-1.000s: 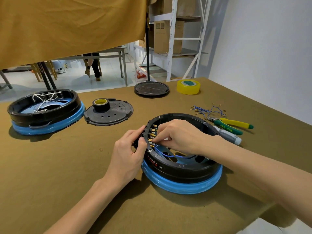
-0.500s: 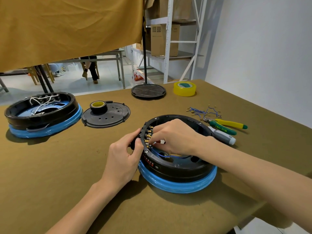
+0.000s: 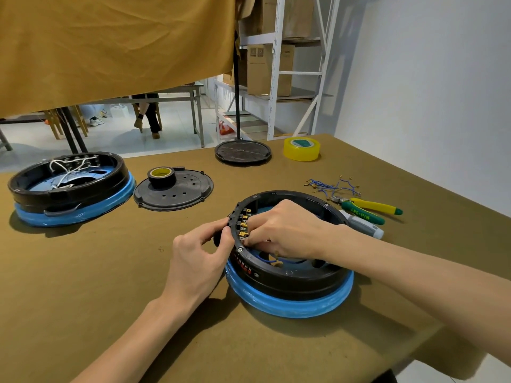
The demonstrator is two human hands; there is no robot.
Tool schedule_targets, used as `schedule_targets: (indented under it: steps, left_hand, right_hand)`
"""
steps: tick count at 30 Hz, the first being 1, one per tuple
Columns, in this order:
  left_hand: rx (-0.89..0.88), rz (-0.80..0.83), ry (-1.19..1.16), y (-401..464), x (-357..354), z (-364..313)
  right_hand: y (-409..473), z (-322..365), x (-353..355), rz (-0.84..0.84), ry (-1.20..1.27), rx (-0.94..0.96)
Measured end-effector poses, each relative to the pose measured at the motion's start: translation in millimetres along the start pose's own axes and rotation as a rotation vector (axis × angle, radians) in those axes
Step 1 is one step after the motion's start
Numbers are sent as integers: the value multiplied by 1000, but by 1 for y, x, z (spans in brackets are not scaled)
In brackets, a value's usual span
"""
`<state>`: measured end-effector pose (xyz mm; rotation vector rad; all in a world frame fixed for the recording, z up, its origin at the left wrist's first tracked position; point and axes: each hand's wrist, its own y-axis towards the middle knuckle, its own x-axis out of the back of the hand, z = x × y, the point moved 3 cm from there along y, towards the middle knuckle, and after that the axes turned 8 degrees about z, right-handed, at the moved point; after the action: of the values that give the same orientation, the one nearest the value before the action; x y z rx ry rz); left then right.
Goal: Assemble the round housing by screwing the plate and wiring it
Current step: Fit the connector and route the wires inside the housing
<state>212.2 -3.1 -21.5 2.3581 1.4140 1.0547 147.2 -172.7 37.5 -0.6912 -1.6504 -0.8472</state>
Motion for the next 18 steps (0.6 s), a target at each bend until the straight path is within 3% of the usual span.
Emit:
schedule_targets:
  steps: [2, 7, 9, 12, 18]
  left_hand:
    - [9, 14, 18, 0, -1, 2]
    - [13, 100, 19, 5, -5, 4]
    - [51, 172, -15, 6, -7, 6]
    - [101, 219, -35, 7, -9, 11]
    - [154, 249, -107, 12, -10, 11]
  right_hand:
    - [-2, -4, -2, -12, 58, -97]
    - [-13, -33, -9, -127, 462, -570]
    - [-11, -40, -12, -103, 469, -680]
    - [-1, -42, -15, 7, 345, -680]
    - [12, -51, -17, 58, 570, -690]
